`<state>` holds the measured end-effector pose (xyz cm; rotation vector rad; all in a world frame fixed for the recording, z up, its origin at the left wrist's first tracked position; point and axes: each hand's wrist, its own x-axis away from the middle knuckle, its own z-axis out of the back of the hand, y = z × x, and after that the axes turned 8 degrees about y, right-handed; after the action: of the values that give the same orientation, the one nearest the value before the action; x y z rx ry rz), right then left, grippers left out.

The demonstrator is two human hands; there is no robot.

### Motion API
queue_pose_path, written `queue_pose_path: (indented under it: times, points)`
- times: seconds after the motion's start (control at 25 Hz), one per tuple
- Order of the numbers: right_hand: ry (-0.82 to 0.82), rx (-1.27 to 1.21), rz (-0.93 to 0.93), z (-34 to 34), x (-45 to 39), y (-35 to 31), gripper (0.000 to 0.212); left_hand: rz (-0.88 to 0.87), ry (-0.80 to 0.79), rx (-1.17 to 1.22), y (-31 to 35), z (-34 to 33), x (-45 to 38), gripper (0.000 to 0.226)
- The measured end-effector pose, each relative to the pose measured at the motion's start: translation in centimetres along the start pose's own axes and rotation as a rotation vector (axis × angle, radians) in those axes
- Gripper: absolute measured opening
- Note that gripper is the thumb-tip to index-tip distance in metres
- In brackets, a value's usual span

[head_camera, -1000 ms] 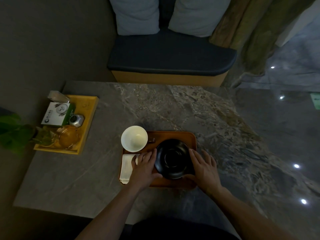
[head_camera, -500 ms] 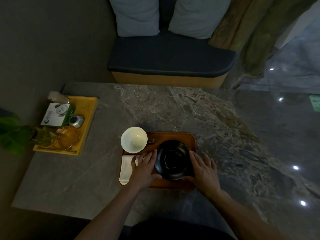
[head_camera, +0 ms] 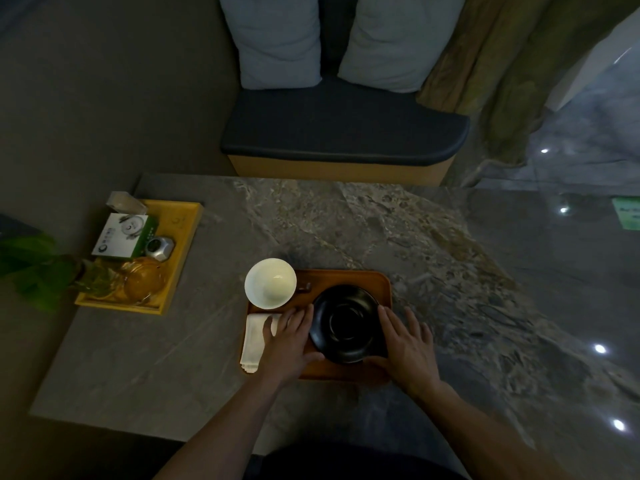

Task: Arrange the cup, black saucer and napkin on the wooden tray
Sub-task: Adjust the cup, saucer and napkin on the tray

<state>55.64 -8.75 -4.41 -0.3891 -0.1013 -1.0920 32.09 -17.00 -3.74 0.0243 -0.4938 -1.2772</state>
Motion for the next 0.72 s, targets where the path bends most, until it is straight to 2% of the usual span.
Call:
queue_pose_path:
  times: [0.24,0.48,0.72]
  points:
    - [0.035,-0.004,0.005,-0.4,3.5,0.2,0.091,0.039,0.181,0.073,-0.1,-1.4,3.4,0.07]
    - [0.063,-0.021,0.036,-1.0,7.4,0.4,0.066,0.039,0.385,0.282,-1.6,-1.8,6.7,0.041]
    - [0.142,-0.049,0.058,-0.3,7.5,-2.1,0.043,0.037,0.376,0.312,-4.9,-0.8,7.3,0.028]
